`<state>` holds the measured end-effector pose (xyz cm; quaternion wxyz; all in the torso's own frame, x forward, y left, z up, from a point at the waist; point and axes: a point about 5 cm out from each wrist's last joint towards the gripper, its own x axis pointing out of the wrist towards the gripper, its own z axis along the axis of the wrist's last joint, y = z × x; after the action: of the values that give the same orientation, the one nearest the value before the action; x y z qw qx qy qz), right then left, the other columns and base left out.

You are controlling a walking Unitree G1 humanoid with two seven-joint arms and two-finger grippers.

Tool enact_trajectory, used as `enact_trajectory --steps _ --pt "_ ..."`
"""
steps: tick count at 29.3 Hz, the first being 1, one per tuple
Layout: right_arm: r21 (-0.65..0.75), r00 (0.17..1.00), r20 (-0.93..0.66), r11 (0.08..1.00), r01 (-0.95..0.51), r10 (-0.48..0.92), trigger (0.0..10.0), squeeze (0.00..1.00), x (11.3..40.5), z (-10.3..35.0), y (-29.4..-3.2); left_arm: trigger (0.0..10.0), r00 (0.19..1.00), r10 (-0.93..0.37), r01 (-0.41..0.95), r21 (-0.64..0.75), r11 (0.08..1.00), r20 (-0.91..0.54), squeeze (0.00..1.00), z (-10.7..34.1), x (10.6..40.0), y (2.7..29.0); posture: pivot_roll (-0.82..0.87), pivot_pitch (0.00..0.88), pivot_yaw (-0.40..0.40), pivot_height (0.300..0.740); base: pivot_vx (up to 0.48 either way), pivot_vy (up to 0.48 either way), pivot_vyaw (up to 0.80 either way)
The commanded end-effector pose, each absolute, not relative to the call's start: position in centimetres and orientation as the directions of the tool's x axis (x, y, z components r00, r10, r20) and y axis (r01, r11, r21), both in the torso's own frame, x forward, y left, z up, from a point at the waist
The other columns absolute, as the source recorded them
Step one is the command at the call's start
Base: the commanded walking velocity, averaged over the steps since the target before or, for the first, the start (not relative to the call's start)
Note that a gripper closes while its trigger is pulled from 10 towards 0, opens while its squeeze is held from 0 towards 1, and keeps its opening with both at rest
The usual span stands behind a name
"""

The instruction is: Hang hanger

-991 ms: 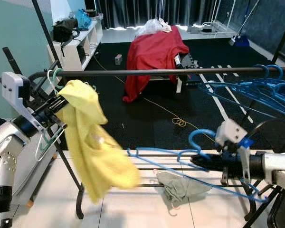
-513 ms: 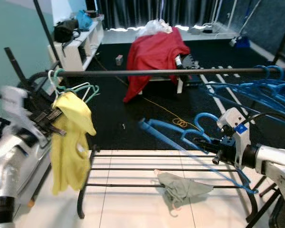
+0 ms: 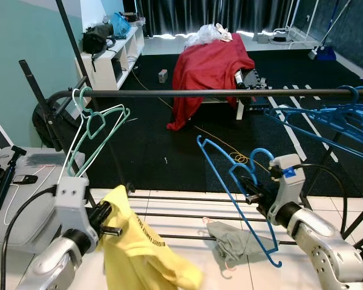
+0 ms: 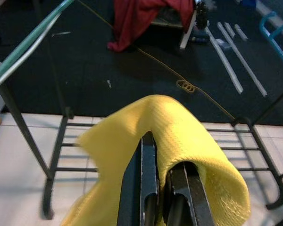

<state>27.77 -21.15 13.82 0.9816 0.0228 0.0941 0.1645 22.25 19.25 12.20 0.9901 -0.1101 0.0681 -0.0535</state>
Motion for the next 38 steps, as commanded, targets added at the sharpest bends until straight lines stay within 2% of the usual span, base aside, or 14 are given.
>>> enact_trajectory --steps 1,5,8,15,25,38 --pt "0.082 0.933 -0.184 0.95 -0.3 0.31 10.0 0.0 27.8 13.6 -21.3 10.0 0.992 -0.086 0.065 -0.219 0.974 -0.088 0.0 12.7 22.2 19.8 -0.05 0.027 0.018 0.74 0.0 0.0 0.0" --pt "0.022 0.948 -0.187 0.966 -0.259 0.258 10.0 0.0 26.6 13.5 -21.6 10.0 0.994 -0.081 0.063 -0.24 0.969 -0.066 0.0 13.4 21.8 19.7 -0.06 0.032 0.016 0.74 0.0 0.0 0.79" --pt "0.041 0.959 -0.173 0.974 -0.221 0.225 10.0 0.0 26.1 13.4 -22.2 10.0 0.996 -0.071 0.053 -0.279 0.959 -0.056 0.0 13.5 21.8 19.7 -0.06 0.037 0.02 0.74 0.0 0.0 0.78" --pt "0.093 0.963 -0.138 0.971 -0.221 0.233 10.0 0.0 27.4 13.4 -21.9 10.0 0.997 -0.078 0.062 -0.355 0.933 -0.03 0.0 13.8 22.8 20.1 -0.05 0.028 0.026 0.74 0.0 0.0 0.77" --pt "0.123 0.961 -0.129 0.965 -0.231 0.246 10.0 0.0 27.8 13.6 -21.8 10.0 0.997 -0.067 0.05 -0.354 0.934 -0.036 0.0 13.9 23.2 20.3 -0.04 0.041 0.024 0.74 0.0 0.0 0.77" --pt "0.136 0.954 -0.128 0.958 -0.252 0.27 10.0 0.0 28.3 13.3 -21.5 10.0 0.997 -0.067 0.046 -0.362 0.931 -0.046 0.0 13.5 23.8 20.5 -0.03 0.007 0.023 0.74 0.0 0.0 0.77"
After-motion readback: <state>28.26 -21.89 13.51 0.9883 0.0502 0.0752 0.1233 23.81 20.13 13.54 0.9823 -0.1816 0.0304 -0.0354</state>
